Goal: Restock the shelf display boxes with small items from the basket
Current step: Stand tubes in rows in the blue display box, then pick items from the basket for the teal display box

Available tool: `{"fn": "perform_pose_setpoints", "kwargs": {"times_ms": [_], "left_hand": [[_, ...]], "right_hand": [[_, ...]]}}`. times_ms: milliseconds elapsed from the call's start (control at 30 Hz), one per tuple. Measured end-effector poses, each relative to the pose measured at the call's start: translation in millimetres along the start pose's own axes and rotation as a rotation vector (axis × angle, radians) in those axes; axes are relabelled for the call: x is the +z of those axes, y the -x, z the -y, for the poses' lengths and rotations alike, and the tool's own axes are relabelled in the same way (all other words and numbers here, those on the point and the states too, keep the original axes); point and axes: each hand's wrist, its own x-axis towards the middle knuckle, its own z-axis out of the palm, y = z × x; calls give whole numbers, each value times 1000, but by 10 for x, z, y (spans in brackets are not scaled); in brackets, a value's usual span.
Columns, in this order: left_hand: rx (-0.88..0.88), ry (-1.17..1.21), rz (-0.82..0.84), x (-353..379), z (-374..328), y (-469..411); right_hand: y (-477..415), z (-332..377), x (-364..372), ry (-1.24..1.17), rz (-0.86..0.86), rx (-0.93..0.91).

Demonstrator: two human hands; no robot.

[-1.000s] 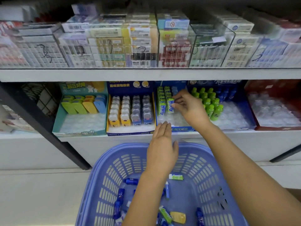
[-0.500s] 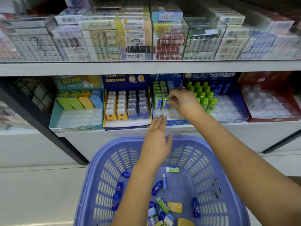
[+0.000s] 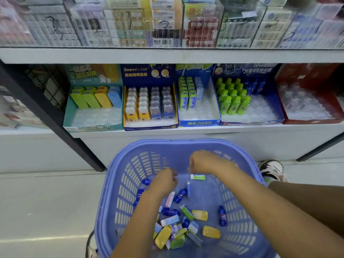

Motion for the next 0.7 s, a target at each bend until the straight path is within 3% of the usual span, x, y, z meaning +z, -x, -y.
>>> {"fn": "perform_pose_setpoints", "kwargs": {"times_ms": [67,133,367,567,700], "left_hand": [[-83,-86,186,213,223,-17],[-114,-152,262,324,358,-90],[-95,-142,146,410,667,-436],[-66,-374,92,704,738,-550],[-87,-492,91,787,701,-596]], "right_hand": [[-142,-130,468,-7,117,58],[-235,-285,840,-50,133,106],[-426,-527,1553,-254,-15,237],[-586,-413,1722,-195,-74,274],[-644,-421,1656,-160,13,218]]}}
